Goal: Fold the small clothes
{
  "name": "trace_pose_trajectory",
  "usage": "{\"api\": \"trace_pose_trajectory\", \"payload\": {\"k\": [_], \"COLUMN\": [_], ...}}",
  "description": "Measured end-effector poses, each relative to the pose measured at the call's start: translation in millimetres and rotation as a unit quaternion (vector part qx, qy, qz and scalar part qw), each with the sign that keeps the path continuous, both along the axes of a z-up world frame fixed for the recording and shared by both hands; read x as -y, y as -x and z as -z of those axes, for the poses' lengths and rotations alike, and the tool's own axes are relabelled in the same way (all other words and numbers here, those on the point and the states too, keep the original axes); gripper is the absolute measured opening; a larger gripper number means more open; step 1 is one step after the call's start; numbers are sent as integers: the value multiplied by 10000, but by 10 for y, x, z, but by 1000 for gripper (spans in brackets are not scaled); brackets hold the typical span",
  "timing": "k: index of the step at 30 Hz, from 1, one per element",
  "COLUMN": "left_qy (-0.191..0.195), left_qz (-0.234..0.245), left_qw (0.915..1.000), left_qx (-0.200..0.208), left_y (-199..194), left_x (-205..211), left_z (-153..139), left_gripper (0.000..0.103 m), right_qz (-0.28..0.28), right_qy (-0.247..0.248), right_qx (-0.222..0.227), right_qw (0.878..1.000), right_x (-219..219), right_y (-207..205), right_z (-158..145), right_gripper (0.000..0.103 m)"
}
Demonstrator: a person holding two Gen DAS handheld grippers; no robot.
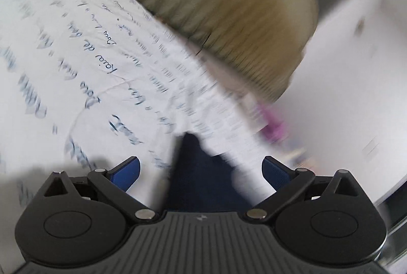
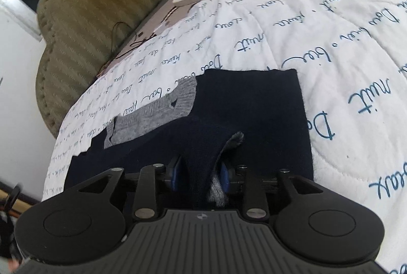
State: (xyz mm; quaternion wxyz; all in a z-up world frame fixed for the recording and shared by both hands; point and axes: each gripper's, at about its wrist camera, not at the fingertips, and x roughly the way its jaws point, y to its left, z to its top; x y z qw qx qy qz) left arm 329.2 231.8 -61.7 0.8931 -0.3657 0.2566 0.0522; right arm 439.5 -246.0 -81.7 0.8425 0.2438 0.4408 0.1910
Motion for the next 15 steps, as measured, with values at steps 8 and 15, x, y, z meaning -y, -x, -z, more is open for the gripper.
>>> {"api": "trace_pose_trajectory", "payload": {"k": [8, 15], "left_qy": [-1381, -1415], "left_qz": [1009, 946], "left_qw": [9754, 9720], "left_qx": [-1392, -1620], "left_y": [-739, -837], "left_x": [389, 326], "left_z": [130, 128], "left_gripper": [56, 10], "right_qz": [-190, -237], "right_qy": [-42, -166], "right_qx": [291, 111], "right_qw": [9994, 9995], "right_x": [114, 208], "right_y": [-43, -95], "right_z": [-59, 92], "right_gripper": [16, 14]}}
